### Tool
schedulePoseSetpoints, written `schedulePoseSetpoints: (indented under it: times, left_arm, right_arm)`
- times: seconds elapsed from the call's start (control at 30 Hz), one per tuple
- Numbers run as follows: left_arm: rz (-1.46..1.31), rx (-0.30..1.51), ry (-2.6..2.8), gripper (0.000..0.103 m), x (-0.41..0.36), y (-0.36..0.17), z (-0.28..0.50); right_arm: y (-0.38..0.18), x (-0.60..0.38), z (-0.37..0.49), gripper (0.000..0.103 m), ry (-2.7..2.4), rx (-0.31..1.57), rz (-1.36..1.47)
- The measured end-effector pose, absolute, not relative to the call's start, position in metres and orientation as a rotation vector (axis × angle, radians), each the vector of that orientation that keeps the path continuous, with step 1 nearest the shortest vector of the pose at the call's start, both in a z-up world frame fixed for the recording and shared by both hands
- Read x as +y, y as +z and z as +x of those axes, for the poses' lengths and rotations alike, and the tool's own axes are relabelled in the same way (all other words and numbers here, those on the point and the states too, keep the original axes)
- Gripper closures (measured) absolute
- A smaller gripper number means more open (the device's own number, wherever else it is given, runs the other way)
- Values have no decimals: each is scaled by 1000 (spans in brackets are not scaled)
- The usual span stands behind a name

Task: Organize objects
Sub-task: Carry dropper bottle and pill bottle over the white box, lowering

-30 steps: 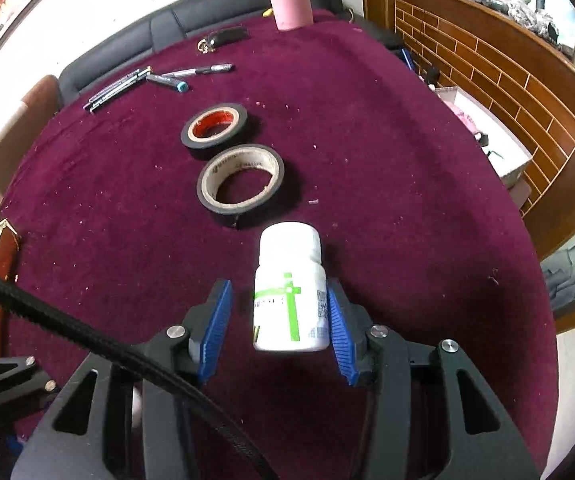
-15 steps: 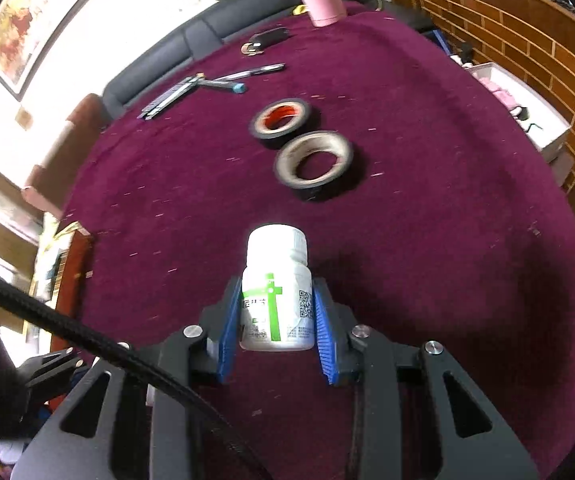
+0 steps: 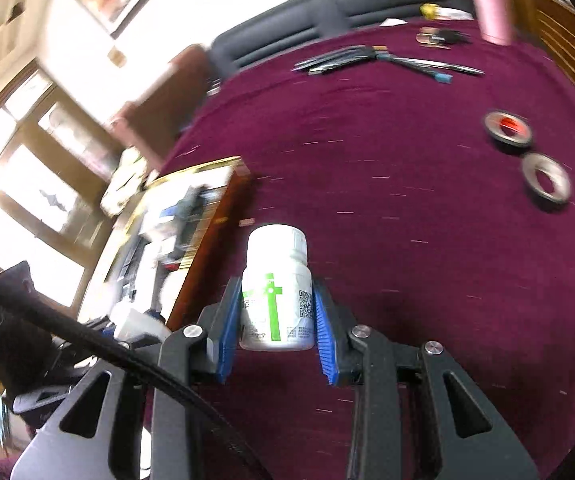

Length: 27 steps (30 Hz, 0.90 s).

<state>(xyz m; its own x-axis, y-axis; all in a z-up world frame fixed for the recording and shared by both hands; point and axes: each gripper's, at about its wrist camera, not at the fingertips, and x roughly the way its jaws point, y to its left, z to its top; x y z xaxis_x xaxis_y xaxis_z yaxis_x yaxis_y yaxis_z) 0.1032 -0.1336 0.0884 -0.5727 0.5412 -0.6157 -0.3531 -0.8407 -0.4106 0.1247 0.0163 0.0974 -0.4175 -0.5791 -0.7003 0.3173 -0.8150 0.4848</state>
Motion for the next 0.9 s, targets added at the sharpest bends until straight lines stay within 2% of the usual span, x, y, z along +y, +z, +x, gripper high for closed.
schedulePoseSetpoints:
  times: [0.4,0.67,0.9]
  left_arm:
    - [-1100,-524,2606,81,-265,69,133]
    - [-1146,-555,2700,81,-306,52,135]
    - [-1187,-570,2719,81,-324,40,132]
  right_arm:
    - [80,-128,127,71,-2000,-175,1294]
    - [48,-187,140,71,-1882,-92,1357]
    - [43,-211,146,71,-1856,-26,1361]
